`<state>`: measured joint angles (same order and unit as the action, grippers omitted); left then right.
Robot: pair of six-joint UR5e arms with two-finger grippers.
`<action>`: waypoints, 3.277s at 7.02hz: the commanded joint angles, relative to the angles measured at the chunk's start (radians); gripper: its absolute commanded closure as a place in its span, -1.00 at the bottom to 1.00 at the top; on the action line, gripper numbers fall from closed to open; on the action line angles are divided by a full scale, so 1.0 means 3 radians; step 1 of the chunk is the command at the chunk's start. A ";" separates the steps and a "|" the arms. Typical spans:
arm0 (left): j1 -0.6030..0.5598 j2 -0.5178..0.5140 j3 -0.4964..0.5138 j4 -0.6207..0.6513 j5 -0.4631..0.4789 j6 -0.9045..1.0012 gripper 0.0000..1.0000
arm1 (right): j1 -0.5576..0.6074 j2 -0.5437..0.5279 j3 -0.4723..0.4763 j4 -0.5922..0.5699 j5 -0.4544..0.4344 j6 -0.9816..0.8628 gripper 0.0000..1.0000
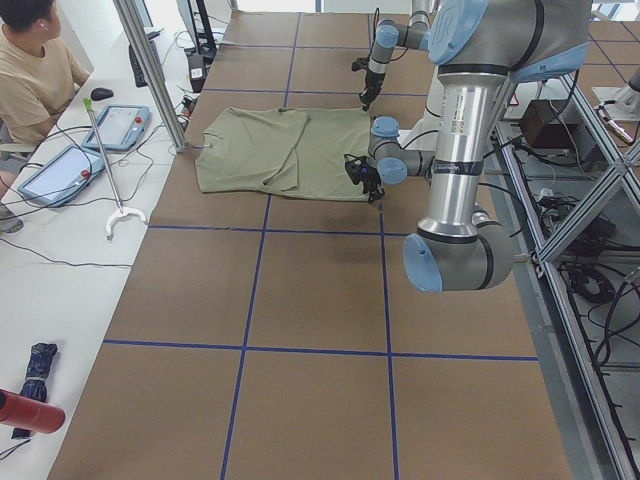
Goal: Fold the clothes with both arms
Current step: 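Move the left gripper to the other hem corner and grasp both hem corners, then lift the hem with both grippers and fold it toward the collar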
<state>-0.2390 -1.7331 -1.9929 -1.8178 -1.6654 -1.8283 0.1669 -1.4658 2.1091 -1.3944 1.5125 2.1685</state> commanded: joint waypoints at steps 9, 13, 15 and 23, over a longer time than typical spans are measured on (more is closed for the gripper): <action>0.0076 0.0204 -0.1170 0.0245 -0.0263 -0.0277 1.00 | 0.0243 -0.0580 0.0931 -0.0056 0.0240 -0.0018 1.00; -0.1113 -0.0608 -0.0360 0.0251 -0.0308 0.0687 1.00 | 0.1706 0.0552 -0.0267 -0.0056 0.1102 -0.1417 1.00; -0.1539 -0.0884 0.0238 0.0088 -0.0396 0.1016 1.00 | 0.1989 0.1059 -0.0998 -0.0056 0.1089 -0.1729 1.00; -0.1811 -0.1560 0.2531 -0.1661 -0.0089 0.1089 1.00 | 0.2271 0.2232 -0.3216 0.0389 0.1089 -0.2192 1.00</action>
<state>-0.7820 -2.1839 -1.2798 -2.2863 -1.7040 -1.5013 0.8458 -0.7979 1.1592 -1.2823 1.8449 1.5180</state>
